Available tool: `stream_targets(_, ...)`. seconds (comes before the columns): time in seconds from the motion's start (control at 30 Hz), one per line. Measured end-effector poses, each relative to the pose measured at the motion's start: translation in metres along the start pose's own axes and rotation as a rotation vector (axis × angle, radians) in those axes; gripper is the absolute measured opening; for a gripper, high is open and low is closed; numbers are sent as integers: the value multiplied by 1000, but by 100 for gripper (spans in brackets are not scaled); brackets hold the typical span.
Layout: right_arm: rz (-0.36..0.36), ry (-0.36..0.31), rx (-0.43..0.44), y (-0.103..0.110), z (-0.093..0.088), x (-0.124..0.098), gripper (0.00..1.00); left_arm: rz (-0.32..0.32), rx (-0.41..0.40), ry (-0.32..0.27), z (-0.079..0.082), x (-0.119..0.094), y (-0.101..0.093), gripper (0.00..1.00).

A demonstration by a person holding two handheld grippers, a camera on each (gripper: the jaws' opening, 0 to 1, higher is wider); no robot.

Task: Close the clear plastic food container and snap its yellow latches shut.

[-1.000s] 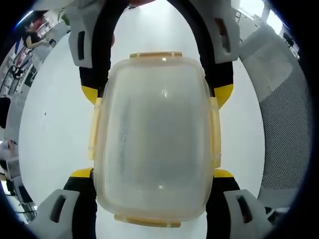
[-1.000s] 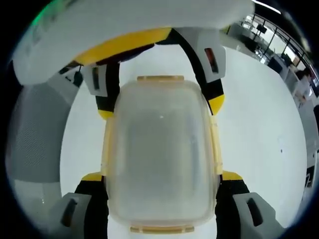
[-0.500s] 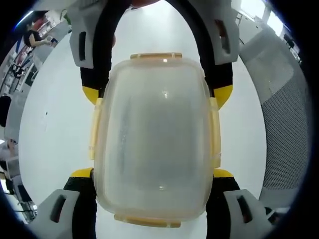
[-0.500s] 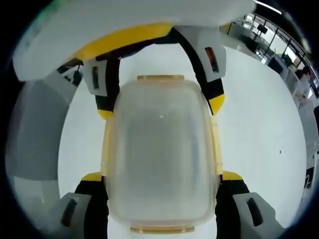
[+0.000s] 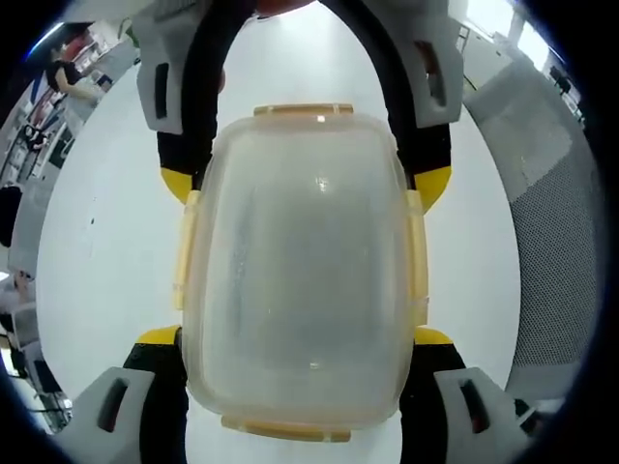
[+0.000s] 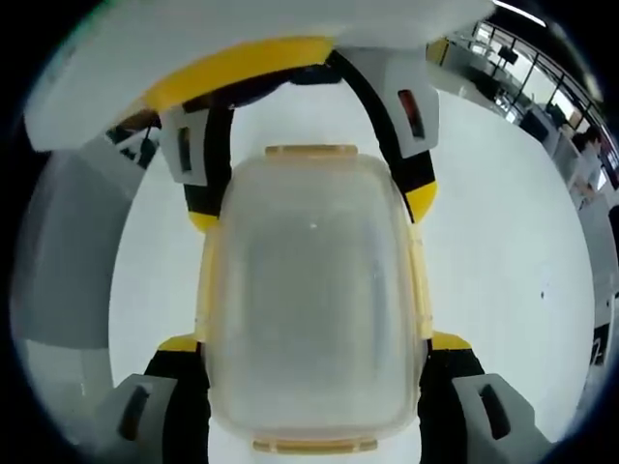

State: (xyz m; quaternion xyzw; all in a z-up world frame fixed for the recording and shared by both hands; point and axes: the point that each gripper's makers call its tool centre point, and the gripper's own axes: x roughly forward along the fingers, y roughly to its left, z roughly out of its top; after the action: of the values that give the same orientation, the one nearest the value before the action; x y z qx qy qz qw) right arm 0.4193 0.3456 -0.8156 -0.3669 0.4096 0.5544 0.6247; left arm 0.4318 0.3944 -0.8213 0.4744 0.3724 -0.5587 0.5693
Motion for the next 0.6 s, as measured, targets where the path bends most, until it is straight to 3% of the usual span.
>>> stream_targets(0.6,-4,-3,-2,-11,0,0,91,1,-6,-7,1,1,10,93)
